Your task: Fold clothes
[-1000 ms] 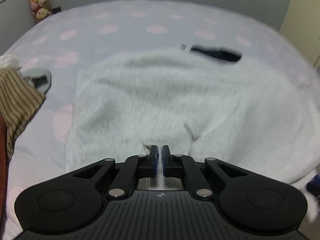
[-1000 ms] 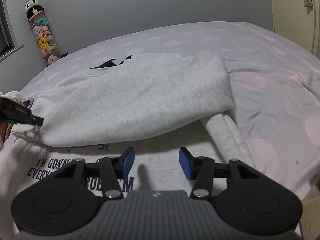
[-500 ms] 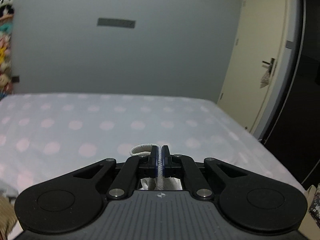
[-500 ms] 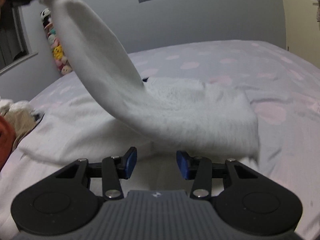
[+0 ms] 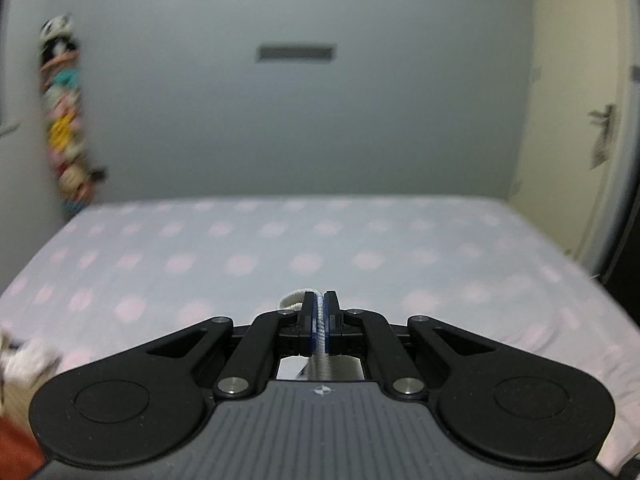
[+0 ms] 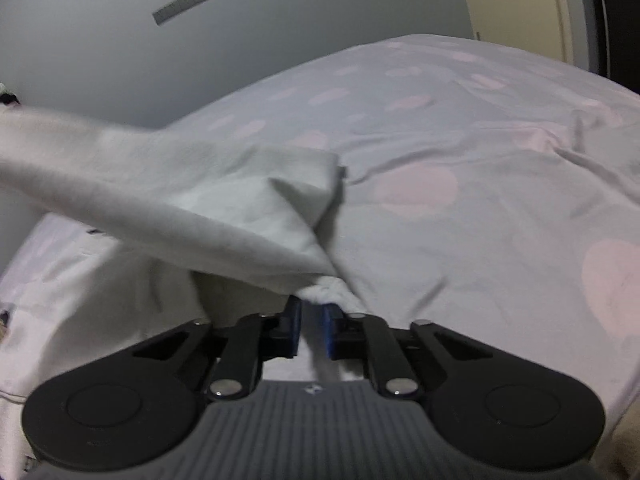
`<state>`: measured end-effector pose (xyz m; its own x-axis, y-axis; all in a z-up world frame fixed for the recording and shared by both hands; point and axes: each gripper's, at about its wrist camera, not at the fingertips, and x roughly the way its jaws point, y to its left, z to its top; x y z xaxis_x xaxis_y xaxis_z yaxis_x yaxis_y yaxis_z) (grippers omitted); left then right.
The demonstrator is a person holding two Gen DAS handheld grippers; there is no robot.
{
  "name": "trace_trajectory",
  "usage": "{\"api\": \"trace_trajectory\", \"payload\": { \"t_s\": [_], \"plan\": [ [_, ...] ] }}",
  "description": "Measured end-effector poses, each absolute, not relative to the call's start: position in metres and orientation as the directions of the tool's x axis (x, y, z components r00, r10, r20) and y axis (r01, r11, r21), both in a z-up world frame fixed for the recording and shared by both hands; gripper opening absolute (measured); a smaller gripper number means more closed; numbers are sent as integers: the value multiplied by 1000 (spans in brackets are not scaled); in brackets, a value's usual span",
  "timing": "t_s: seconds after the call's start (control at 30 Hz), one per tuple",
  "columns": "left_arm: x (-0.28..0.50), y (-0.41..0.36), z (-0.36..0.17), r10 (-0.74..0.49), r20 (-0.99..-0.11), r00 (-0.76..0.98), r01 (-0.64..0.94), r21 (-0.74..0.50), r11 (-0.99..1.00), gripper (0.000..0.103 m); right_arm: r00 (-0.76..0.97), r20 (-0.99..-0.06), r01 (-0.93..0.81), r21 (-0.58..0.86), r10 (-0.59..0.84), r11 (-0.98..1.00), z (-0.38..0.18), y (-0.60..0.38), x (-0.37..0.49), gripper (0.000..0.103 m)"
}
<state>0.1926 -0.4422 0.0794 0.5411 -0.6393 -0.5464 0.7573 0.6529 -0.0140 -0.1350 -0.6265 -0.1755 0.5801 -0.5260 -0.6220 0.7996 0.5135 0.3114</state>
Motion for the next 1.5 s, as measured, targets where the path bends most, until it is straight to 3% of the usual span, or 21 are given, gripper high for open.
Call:
{"api": "trace_trajectory", "payload": {
  "t_s": [0.3, 0.47, 0.63, 0.73, 0.93, 1.0, 1.23, 1.33, 1.5],
  "plan": [
    [250, -402, -58, -387, -758, 525, 611, 19, 791, 1, 549, -646, 826, 319, -531, 465, -183, -633, -144, 1],
    [269, -395, -96, -320, -801, 506, 592, 53, 804, 0, 538, -661, 832, 315, -524, 456, -187, -639, -149, 0],
    [280, -387, -128, -144, -830, 538, 535, 204, 820, 0, 523, -667, 833, 268, -530, 484, -186, -635, -148, 0],
    [276, -372, -129, -168, -831, 530, 550, 186, 814, 0, 515, -671, 831, 239, -534, 502, -184, -632, -148, 1],
    [242, -357, -108, -297, -786, 543, 646, 165, 745, 1, 528, -632, 801, 147, -568, 580, -167, -608, -144, 16],
    [229, -358, -102, -331, -776, 538, 687, 175, 705, 8, 531, -614, 790, 110, -584, 603, -163, -602, -142, 26],
    [187, -370, -112, -367, -766, 527, 795, 292, 532, 25, 501, -598, 753, -54, -626, 655, -162, -590, -132, 32],
    [181, -378, -121, -358, -768, 532, 801, 319, 506, 26, 492, -591, 738, -106, -640, 666, -165, -593, -126, 37],
    [187, -388, -127, -362, -783, 505, 796, 261, 546, 26, 501, -594, 697, -153, -629, 700, -173, -596, -112, 37]
  ]
}}
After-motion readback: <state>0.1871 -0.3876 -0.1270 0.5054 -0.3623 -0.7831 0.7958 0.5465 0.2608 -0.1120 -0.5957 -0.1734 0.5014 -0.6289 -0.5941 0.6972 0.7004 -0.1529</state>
